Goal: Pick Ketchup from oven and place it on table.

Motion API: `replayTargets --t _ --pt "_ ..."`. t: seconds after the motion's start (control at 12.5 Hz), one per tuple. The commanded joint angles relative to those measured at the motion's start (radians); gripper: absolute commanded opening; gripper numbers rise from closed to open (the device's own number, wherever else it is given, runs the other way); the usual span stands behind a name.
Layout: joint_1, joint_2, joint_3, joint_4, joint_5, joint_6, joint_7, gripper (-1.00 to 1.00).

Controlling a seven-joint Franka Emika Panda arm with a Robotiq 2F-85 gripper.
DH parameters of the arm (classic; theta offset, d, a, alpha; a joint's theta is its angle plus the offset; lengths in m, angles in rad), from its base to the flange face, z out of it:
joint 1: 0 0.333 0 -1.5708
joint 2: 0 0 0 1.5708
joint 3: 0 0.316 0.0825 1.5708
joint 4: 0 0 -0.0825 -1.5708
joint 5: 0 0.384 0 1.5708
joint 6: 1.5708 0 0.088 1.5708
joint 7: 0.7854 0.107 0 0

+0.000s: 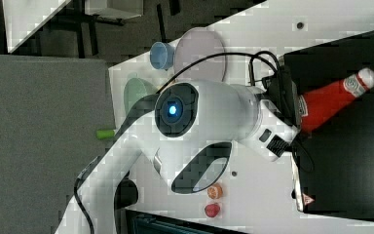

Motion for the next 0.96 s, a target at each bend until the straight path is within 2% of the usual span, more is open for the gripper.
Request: replayTargets --t 0.08,0.16,0.24,0.64,0.96 --pt "-0.015 -0.025 -0.006 -0.009 0.014 0.04 0.023 0.68" --pt "-0.014 -0.025 -0.002 -0.014 0.014 0.05 0.023 0.43" --pt "-0.014 -0.025 -0.002 -0.016 0.014 0.054 0.023 0.26" --pt "0.017 -0.097 -0.001 0.038 0.006 0.021 -0.011 0.26" --pt "0.105 -0.221 0.018 0.078 -0.107 -0.065 -0.051 0.26"
